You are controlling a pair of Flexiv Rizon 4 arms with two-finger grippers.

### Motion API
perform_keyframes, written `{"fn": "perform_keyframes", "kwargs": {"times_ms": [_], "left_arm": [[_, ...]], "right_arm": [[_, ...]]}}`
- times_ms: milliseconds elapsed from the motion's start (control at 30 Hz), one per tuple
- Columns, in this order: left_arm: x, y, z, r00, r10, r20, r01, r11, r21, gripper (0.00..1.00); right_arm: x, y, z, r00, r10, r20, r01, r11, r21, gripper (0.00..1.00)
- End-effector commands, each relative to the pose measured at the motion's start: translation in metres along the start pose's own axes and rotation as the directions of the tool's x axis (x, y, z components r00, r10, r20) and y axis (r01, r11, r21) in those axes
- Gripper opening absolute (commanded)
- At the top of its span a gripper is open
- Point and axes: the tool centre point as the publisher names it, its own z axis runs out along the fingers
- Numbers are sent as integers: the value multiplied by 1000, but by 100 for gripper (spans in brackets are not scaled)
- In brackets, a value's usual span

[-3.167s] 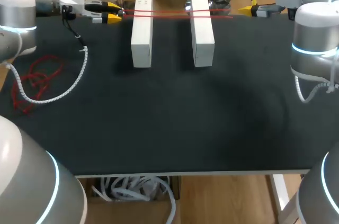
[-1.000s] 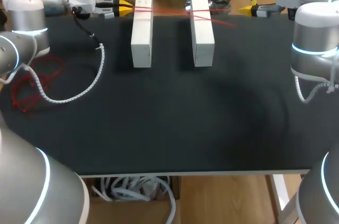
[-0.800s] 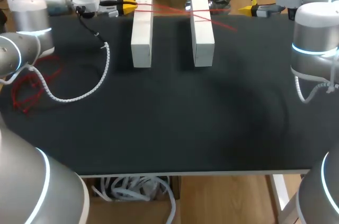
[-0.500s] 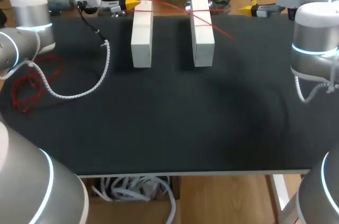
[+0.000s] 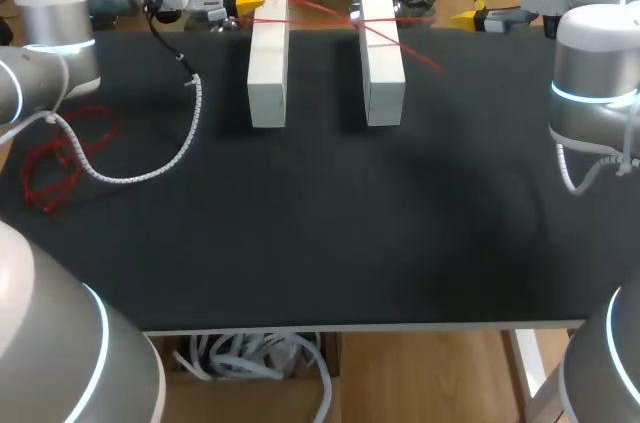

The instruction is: Grab the tape and strap the tape.

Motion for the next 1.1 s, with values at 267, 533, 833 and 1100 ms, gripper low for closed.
{"fn": "perform_keyframes", "kwargs": {"times_ms": [267,533,833,1100], "left_arm": [[7,-12,7,999,4,53,-7,998,57,0],[13,-55,32,996,-68,61,61,992,108,0],[31,-93,56,984,-114,135,91,982,164,0],[47,-107,67,977,-103,186,76,986,149,0]], "right_arm": [[0,0,-1,1000,0,-1,0,1000,2,100],[0,0,-1,1000,0,-1,0,1000,2,100],[0,0,-1,1000,0,-1,0,1000,2,100],[0,0,-1,1000,0,-1,0,1000,2,100]]}}
